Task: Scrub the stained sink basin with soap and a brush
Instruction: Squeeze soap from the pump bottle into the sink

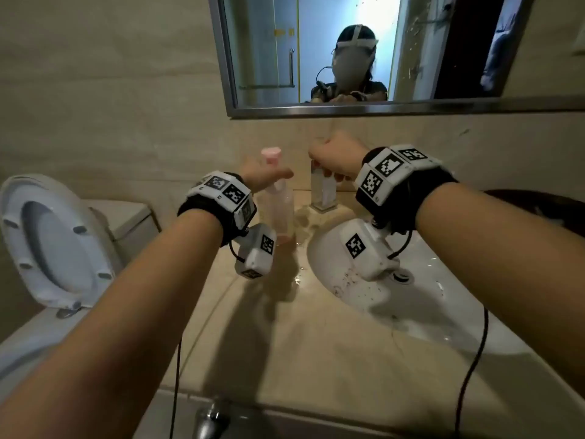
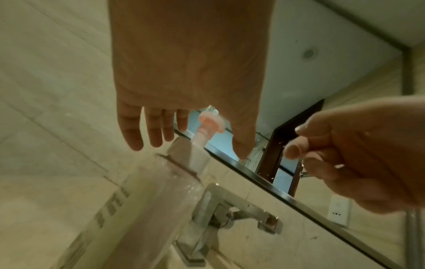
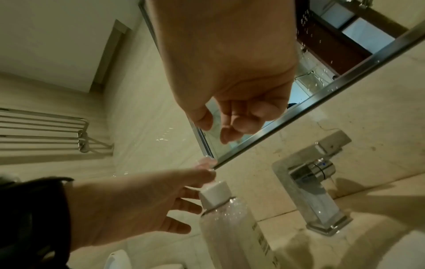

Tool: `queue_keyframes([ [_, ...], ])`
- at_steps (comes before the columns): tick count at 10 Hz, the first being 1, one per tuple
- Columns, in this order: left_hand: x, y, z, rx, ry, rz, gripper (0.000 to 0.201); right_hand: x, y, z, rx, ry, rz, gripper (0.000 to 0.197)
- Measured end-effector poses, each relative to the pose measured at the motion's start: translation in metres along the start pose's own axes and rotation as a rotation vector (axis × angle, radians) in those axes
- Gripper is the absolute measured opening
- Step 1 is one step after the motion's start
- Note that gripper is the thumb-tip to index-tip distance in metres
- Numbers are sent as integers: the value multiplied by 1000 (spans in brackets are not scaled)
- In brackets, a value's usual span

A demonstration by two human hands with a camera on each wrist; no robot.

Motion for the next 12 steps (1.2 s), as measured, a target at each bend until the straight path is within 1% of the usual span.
queue_keyframes([
  [1,10,-11,4,88,8,64,73,0,-13,9,1,-7,18,27],
  [2,19,-22,10,135,3,59,62,1,-27,17,44,0,19,21],
  [3,23,-27,13,150,-40,54,59,-2,-38,27,59,21,3,12],
  [4,27,-32,17,141,-48,67,62,-7,-45,36,65,7,74,11],
  [5,26,-37,18,109,-78,35,48,-12,-47,41,54,-28,154,24],
  [6,19,-42,18,98,-119,43,41,-16,-39,35,-78,-25,285,51],
  [7,1,-51,9,130,-187,30,36,-18,-21,27,-170,11,377,64],
  [8,-25,-64,-7,235,-249,61,32,-25,-1,19,-202,-30,377,60],
  [9,-50,-79,-26,316,-306,98,30,-38,19,9,-317,-56,325,43],
  [10,-69,-95,-47,353,-367,136,30,-54,40,-6,-447,-70,282,23],
  [11,-83,-111,-66,406,-424,120,46,-69,62,-21,-479,-87,283,14],
  [12,-90,-118,-82,434,-408,41,80,-86,88,-38,-502,-132,367,15],
])
Point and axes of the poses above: each hand's wrist, its own z-axis towards the middle knuckle, its own y-axis out of the back of the hand, x = y × z, the point moved 4 cm from there along z, towards the middle knuckle, and after that the axes turned 5 degrees about y, right-handed, at the moved point
